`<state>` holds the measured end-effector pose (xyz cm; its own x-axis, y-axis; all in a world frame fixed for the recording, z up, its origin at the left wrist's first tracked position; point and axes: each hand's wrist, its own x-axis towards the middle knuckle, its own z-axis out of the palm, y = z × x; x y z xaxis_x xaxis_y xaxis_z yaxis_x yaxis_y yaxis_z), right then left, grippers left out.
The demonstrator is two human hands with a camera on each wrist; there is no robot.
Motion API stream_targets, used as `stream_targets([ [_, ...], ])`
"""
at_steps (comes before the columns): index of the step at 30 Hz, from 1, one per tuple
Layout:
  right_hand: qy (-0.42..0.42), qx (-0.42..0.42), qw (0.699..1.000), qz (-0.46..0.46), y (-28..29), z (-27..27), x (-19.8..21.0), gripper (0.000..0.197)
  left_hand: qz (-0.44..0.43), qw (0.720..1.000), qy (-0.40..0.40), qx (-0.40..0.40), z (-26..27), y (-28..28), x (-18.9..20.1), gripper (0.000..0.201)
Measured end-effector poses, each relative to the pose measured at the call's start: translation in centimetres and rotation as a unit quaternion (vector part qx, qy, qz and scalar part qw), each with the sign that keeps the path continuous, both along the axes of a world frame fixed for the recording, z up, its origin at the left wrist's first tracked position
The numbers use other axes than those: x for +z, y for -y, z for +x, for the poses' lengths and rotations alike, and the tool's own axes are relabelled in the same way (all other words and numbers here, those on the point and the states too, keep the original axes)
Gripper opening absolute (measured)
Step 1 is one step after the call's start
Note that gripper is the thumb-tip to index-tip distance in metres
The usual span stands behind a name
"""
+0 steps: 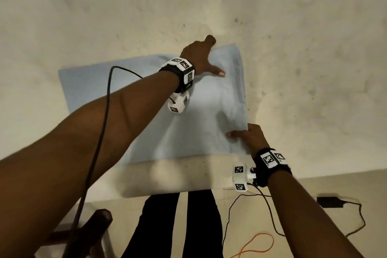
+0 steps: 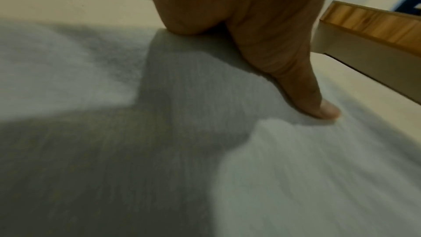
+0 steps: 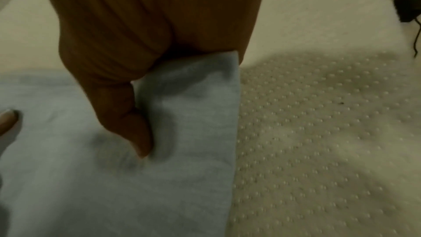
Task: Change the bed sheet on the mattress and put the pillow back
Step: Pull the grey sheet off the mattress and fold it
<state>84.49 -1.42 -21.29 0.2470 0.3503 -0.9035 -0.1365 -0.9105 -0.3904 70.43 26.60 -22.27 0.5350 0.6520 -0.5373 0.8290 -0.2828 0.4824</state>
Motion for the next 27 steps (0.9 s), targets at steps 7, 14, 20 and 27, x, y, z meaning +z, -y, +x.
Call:
stream_targets([
  [7, -0.030, 0.046, 0.998, 0.021, -0.1, -0.7, 0.3, 0.024, -0.084, 0.994, 0.064, -0.013, -1.3, -1.5, 2.8, 0.046],
  [14, -0.006, 0.038, 0.996, 0.075, -1.1, -0.6, 4.2, 0.011, -0.064, 0.988, 0.118, 0.075, -5.7, -1.4, 7.3, 0.074],
  [20, -0.003, 0.070, 0.988, 0.135, -2.0, -1.9, 11.1, 0.045, -0.079, 0.972, 0.165, 0.146, -10.1, -1.6, 14.7, 0.068],
  [27, 0.023, 0.115, 0.967, 0.228, -3.8, -4.6, 23.1, 0.054, -0.059, 0.950, 0.239, 0.192, -15.9, -2.6, 28.6, 0.070],
])
